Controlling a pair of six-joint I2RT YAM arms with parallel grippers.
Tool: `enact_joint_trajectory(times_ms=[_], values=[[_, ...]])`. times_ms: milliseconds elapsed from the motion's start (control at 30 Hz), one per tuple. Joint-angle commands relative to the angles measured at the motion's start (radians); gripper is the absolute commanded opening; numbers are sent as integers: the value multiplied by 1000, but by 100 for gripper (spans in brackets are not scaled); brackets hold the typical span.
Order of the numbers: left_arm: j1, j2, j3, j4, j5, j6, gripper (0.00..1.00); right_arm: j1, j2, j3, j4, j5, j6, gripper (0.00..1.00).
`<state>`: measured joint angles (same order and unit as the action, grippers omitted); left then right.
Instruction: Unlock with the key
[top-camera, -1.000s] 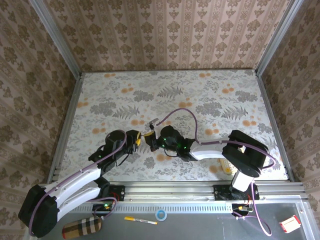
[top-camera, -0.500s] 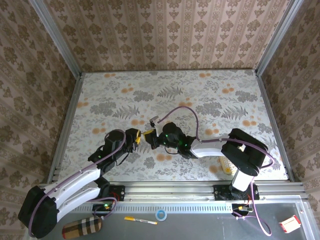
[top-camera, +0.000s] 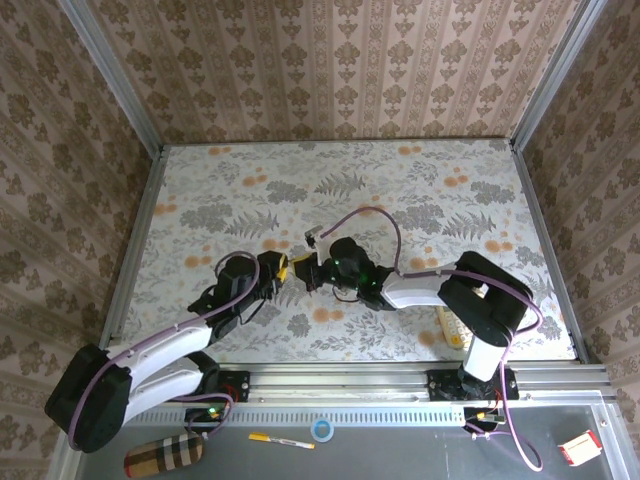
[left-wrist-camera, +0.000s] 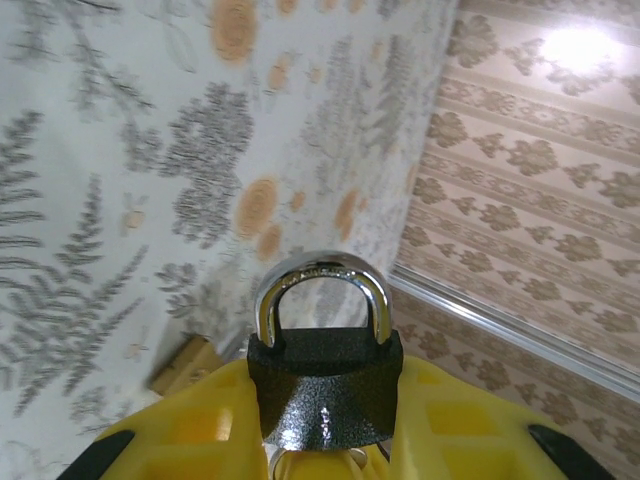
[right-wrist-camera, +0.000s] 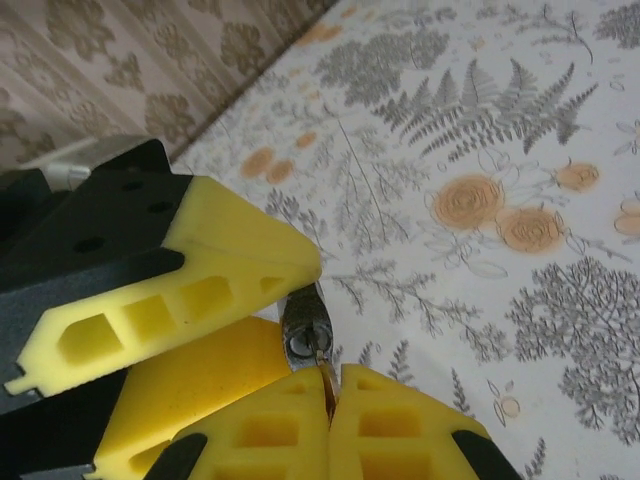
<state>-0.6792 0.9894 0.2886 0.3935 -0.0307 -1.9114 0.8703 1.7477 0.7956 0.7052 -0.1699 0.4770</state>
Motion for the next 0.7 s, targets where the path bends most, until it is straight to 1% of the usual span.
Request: enact_joint_trajectory(times_ms=[0, 167, 267, 433, 467, 600, 667], values=[[-31, -2, 41, 244, 135, 3, 0, 14, -13, -9, 187, -205, 89, 0], [-34, -12, 44, 239, 140, 4, 0, 12, -24, -12, 175, -203, 62, 0], [-34, -26, 49, 208, 153, 17, 0, 12, -22, 1, 134, -198, 43, 0], [-29, -58, 93, 13, 226, 98, 0, 12, -51, 50, -36, -207, -39, 0], [-29, -54, 95, 11, 234, 101, 0, 13, -59, 57, -66, -202, -60, 0], [-36, -17, 85, 114, 237, 75, 0, 18, -71, 62, -91, -227, -96, 0], [-38, 5, 96, 147, 241, 68, 0, 21, -65, 60, -64, -250, -82, 0]])
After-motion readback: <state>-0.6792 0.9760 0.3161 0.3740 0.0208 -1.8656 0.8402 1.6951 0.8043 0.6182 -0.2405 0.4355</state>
